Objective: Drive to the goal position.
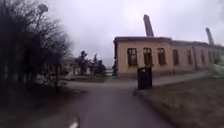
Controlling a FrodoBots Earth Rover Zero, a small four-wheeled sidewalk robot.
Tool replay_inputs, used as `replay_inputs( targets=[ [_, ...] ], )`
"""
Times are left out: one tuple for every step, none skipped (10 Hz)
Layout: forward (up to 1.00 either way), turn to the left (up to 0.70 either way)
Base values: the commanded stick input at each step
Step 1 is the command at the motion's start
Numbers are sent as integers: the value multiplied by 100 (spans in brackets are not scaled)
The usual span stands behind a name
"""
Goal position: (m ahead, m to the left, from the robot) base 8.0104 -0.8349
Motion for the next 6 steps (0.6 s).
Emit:
replay_inputs(
  targets=[
    [100, 0],
    [100, 0],
    [100, 0],
    [100, 0],
    [100, 0],
    [100, 0]
  ],
)
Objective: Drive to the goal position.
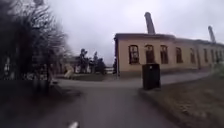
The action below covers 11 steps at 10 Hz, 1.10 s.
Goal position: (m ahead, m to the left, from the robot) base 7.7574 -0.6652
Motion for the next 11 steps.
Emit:
replay_inputs(
  targets=[
    [100, 0],
    [100, 0],
    [100, 0],
    [100, 0],
    [100, 0],
    [100, 0],
    [100, 0],
    [100, 0],
    [100, 0],
    [100, 0],
    [100, 0]
  ],
)
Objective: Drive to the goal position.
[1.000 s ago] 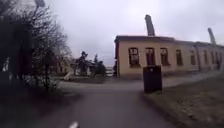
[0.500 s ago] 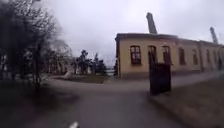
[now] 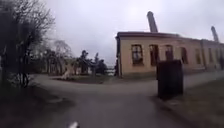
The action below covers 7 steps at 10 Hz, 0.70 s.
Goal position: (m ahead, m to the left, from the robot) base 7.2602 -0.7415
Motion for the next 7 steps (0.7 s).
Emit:
replay_inputs(
  targets=[
    [100, 0],
    [100, 0],
    [100, 0],
    [100, 0],
    [100, 0],
    [100, 0],
    [100, 0]
  ],
)
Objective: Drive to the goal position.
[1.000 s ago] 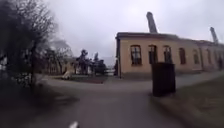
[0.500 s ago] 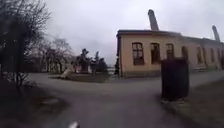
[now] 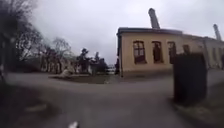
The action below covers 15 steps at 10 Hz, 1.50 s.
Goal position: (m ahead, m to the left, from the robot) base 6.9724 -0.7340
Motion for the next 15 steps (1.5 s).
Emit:
replay_inputs(
  targets=[
    [100, 0],
    [100, 0],
    [100, 0],
    [100, 0],
    [100, 0],
    [100, 0],
    [100, 0],
    [100, 0],
    [100, 0],
    [100, 0],
    [100, 0],
    [100, 0],
    [100, 0],
    [100, 0],
    [100, 0]
  ],
)
